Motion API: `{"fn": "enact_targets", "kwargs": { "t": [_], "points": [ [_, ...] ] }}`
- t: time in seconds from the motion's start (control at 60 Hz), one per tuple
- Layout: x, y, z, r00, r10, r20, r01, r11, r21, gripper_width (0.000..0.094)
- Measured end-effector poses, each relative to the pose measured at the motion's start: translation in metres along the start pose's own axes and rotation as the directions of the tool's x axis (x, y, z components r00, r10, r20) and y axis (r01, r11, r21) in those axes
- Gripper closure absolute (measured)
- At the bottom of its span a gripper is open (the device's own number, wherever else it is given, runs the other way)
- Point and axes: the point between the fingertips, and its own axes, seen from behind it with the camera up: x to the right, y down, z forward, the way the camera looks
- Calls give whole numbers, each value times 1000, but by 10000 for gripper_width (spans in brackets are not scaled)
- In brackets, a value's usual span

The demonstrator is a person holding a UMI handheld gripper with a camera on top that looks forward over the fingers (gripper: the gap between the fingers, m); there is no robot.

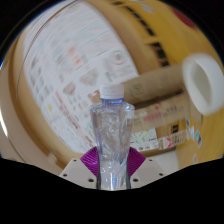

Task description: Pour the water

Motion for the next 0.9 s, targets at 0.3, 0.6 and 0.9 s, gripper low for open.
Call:
{"fn": "enact_targets", "kwargs": {
  "t": [0.3,0.6,0.9],
  "points": [
    [-103,-82,-7,339,-914,-224,930,362,-68,613],
    [-36,-218,-84,-378,-864,-332,864,-201,-462,614],
    [90,-283,-141,-421,-852,-312,749,-132,-650,613]
  ]
}}
